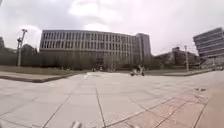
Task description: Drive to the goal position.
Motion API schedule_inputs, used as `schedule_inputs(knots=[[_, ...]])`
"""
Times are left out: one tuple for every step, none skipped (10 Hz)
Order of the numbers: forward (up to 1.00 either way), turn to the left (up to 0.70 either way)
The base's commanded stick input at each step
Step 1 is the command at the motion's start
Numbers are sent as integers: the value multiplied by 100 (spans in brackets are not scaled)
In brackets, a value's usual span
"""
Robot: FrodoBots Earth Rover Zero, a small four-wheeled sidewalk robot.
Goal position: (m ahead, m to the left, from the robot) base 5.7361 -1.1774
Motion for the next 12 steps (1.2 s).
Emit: schedule_inputs(knots=[[70,28],[70,6],[70,1],[70,0],[70,0],[70,0],[70,0],[70,0],[70,0],[70,0],[70,0],[70,0]])
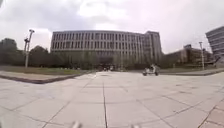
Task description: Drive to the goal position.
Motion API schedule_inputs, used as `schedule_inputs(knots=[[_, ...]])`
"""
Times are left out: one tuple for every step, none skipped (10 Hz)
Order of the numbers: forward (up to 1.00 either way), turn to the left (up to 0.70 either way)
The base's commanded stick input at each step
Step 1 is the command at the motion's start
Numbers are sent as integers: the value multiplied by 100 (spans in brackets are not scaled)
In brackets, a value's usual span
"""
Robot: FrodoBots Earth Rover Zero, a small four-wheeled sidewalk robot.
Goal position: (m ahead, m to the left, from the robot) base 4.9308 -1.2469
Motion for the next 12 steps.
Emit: schedule_inputs(knots=[[70,0],[70,0],[70,0],[70,0],[70,0],[70,0],[70,0],[70,0],[70,3],[70,13],[70,28],[70,35]])
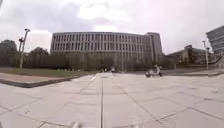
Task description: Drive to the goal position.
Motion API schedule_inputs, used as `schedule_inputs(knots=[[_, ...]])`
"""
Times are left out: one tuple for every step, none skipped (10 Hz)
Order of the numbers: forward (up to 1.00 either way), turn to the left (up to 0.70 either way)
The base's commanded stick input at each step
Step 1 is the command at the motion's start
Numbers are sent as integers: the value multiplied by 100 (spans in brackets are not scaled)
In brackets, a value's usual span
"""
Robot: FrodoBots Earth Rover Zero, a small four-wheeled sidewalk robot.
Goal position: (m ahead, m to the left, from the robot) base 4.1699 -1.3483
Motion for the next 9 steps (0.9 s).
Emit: schedule_inputs(knots=[[70,34],[70,15],[70,1],[70,0],[70,0],[70,0],[70,0],[70,0],[70,0]])
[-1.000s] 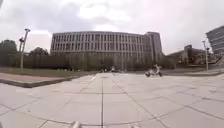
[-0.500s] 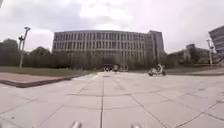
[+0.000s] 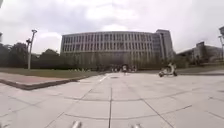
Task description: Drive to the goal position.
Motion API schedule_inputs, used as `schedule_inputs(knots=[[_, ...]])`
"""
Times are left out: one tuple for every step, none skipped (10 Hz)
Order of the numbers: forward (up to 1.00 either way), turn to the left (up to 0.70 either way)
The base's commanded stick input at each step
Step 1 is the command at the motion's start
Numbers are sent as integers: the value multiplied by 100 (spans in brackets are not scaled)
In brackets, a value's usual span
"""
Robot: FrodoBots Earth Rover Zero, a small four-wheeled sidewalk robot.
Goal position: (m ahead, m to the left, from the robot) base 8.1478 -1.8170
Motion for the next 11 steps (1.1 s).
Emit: schedule_inputs(knots=[[70,0],[70,0],[70,0],[70,0],[70,0],[70,0],[70,0],[70,0],[70,0],[70,0],[70,0]])
